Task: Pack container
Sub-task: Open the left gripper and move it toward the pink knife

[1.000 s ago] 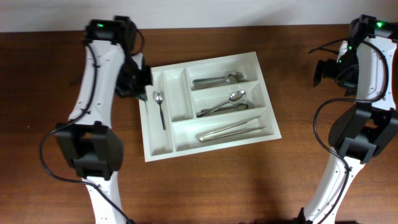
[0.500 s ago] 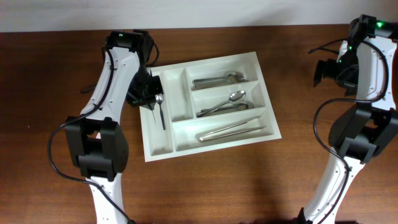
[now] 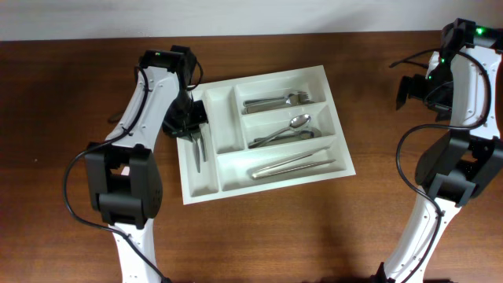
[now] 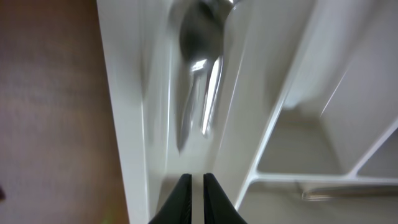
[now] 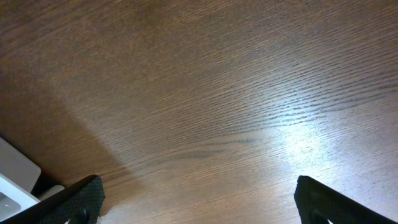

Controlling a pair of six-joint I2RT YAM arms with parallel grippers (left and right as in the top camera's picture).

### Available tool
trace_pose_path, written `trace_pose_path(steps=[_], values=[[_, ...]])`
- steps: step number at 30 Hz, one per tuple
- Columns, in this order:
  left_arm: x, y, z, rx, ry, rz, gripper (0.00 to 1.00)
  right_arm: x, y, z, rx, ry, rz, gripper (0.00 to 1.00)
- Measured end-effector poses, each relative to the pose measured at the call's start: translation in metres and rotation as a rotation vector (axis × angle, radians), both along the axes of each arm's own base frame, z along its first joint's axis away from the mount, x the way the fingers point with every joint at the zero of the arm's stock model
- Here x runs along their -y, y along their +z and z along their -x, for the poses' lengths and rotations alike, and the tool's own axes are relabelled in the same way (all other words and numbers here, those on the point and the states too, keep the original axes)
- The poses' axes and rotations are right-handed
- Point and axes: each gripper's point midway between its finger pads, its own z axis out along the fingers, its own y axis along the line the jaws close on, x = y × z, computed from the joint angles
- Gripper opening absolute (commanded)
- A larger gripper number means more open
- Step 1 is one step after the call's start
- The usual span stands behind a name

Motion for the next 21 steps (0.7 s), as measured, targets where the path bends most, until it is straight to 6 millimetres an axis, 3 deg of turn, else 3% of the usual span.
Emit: trace_pose_path(steps=[5, 6, 8, 10, 15, 21], values=[[-0.002, 0.010, -0.016, 0.070, -0.045, 0.004, 0.19, 0.000, 0.000, 0.000, 0.000, 0.000, 0.000, 0.99], [-0.003, 0.016, -0.021, 0.089, -0.052, 0.006, 0.25, 0.000, 0.000, 0.000, 0.000, 0.000, 0.000, 0.99], [-0.005, 0.032, -0.031, 0.133, -0.066, 0.010, 0.47, 0.000, 0.000, 0.000, 0.000, 0.000, 0.000, 0.99], [-0.012, 0.050, -0.033, 0.154, -0.071, -0.001, 0.59, 0.000, 0.000, 0.000, 0.000, 0.000, 0.000, 0.99], [-0.048, 0.075, -0.007, 0.067, -0.054, -0.086, 0.60, 0.000, 0.000, 0.000, 0.000, 0.000, 0.000, 0.99], [-0.078, 0.085, -0.005, 0.080, -0.027, -0.085, 0.61, 0.000, 0.000, 0.000, 0.000, 0.000, 0.000, 0.99]])
